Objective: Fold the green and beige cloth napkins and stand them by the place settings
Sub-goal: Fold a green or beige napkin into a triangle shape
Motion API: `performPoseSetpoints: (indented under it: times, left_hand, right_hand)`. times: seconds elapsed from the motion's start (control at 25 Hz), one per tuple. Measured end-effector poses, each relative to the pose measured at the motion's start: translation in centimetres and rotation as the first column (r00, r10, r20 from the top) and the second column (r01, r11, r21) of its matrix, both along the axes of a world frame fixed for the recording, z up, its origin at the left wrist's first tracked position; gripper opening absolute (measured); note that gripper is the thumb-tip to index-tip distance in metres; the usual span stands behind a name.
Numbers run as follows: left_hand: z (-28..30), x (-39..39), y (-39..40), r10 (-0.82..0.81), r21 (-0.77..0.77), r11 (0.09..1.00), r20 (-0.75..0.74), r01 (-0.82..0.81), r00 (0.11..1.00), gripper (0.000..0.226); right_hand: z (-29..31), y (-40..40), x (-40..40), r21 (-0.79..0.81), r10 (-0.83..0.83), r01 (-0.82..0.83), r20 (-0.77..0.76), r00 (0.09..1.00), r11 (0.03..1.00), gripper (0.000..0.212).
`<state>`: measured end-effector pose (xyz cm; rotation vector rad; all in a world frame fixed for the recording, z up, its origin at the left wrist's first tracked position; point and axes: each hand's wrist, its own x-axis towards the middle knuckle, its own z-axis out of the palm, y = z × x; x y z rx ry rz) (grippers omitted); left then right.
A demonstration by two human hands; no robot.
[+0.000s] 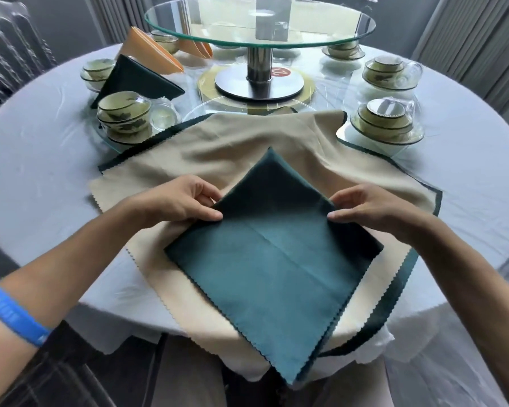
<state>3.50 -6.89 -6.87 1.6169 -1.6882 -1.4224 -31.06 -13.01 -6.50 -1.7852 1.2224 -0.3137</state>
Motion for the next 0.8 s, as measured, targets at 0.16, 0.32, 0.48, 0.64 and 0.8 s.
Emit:
performPoseSetpoints:
  times: [0.16,0.32,0.48,0.64,0.8]
  left_hand:
    - [0.1,-1.1,0.1,0.092,-0.144,0.986,0.022,-0.088,0.996,0.02]
    - [1.1,-1.1,1.6,0.074,-0.251,0.964,-0.064,-0.088,0.995,0.023]
    - [1.9,-1.3,6.0,0.041,-0.597,0.802,-0.001,-0.033,0.999,0.02]
    - [-0.2,-0.2,9.0,-0.077,-0.711,0.645,0.307,0.282,0.949,0.013]
    - [-3.1,2.2,9.3,0.033,-0.721,0.644,0.361,0.257,0.932,0.016]
  right_hand:
    - [-0.1,0.0,1.6,-0.038,-0.046,0.05,0.097,0.994,0.998,0.016]
    - [0.6,3.2,1.5,-0.103,-0.12,0.163,0.337,0.934,0.981,0.01]
    - [1.0,8.1,-1.2,-0.145,0.024,0.055,0.491,0.871,0.988,0.017]
    - [-1.6,10.0,-3.2,-0.393,0.262,-0.153,0.24,0.935,0.907,0.02]
    - [-3.8,10.3,-2.9,-0.541,0.321,-0.254,0.03,0.947,0.802,0.019]
